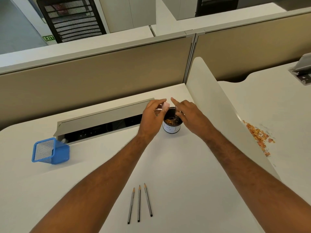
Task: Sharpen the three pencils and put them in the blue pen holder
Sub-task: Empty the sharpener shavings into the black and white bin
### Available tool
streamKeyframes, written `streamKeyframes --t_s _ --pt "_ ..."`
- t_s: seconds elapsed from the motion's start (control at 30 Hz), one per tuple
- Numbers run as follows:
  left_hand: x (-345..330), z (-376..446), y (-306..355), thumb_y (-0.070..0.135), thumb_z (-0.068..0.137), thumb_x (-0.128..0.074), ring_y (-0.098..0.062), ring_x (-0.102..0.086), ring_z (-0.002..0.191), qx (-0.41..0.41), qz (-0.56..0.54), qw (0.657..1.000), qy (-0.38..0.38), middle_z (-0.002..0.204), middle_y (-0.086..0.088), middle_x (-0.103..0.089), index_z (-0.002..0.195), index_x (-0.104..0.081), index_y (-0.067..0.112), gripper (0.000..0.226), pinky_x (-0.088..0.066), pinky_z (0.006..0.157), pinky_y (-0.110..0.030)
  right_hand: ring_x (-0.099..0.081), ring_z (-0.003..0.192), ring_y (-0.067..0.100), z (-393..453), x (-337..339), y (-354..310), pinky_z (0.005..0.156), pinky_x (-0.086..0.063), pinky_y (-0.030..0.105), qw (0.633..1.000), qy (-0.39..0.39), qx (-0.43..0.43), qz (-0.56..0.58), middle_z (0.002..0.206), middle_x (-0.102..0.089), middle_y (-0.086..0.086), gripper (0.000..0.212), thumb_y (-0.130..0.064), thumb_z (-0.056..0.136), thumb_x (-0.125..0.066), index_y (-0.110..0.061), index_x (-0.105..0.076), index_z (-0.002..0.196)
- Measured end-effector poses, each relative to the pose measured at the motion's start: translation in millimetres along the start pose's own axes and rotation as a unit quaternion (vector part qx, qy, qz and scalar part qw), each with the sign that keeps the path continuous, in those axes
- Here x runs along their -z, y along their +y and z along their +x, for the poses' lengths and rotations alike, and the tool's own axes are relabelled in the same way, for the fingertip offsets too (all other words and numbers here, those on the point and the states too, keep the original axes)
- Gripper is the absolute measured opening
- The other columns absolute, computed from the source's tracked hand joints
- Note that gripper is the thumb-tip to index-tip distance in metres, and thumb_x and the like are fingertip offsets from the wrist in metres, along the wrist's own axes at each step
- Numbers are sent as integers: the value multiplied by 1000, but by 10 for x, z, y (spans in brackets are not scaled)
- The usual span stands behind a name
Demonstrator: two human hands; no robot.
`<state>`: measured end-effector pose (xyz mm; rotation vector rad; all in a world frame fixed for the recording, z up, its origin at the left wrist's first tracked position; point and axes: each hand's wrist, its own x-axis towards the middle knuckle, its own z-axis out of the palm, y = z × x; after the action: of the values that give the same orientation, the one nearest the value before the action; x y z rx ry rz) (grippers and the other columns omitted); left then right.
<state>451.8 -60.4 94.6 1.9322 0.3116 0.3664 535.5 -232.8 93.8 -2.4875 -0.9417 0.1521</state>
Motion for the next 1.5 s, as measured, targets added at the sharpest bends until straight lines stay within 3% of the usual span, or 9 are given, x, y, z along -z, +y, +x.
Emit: streamKeyframes --t_s 0.17,0.3,0.43,0.6,0.77,0.83,1.07,1.2,1.5 --pt "-4 -31 89 28 111 -61 -10 -68 120 -35 -4 999 5 129 4 -65 139 -68 16 32 -57 100 -16 -57 108 21 -37 -67 -60 90 -52 36 997 10 -56 55 122 -65 4 68 -25 104 -66 -30 -32 162" --pt "-4 -28 74 24 111 -59 -13 -68 115 -60 56 995 -52 129 -2 -64 140 -68 12 32 -62 102 -31 -62 109 23 -40 -117 -10 93 -56 37 992 40 -52 105 118 -69 6 27 -24 100 -71 -17 -60 125" --pt "17 -12 199 25 113 -57 -6 -67 116 -69 34 997 -11 132 2 -63 138 -66 14 30 -55 98 -13 -64 114 23 -70 -161 22 99 -56 39 989 60 -60 125 127 -70 4 29 -21 101 -69 -16 -63 129" --pt "-57 -14 190 24 113 -56 -13 -66 118 -80 69 992 -63 132 -1 -63 140 -66 12 31 -60 101 -27 -63 106 14 -28 -179 -18 90 -51 17 981 73 -55 169 123 -71 0 31 -30 103 -68 -15 -65 129" --pt "-28 21 158 27 113 -57 17 -64 106 -5 -4 1000 17 133 -1 -64 136 -67 12 29 -50 85 -1 -66 94 7 -64 -190 33 80 -50 14 961 101 -120 226 108 -72 -7 20 -22 95 -76 -19 -67 112" --pt "-11 8 97 28 114 -55 22 -63 102 5 12 1000 1 135 -2 -63 137 -67 11 31 -48 83 2 -62 93 13 -79 -188 97 80 -51 23 973 106 -109 174 105 -70 -8 17 -22 93 -78 -20 -67 106" --pt "57 -44 -104 30 114 -52 -10 -63 112 11 80 995 -60 138 -3 -63 139 -64 12 33 -52 93 -12 -60 100 16 -80 -152 185 80 -48 19 960 134 -137 204 119 -59 -1 23 -28 89 -84 -23 -72 108" --pt "66 -49 -118 31 114 -53 -8 -62 111 18 94 993 -63 138 -6 -64 139 -65 10 35 -44 81 8 -61 99 15 -61 -157 192 78 -51 21 961 126 -132 206 114 -59 -5 22 -25 87 -85 -20 -71 104" --pt "49 -66 -129 32 113 -55 -9 -63 110 9 103 992 -76 136 -7 -65 138 -65 11 34 -45 81 1 -66 107 16 -150 -175 175 77 -51 24 959 129 -96 232 114 -68 -5 19 -21 93 -80 -18 -69 108"
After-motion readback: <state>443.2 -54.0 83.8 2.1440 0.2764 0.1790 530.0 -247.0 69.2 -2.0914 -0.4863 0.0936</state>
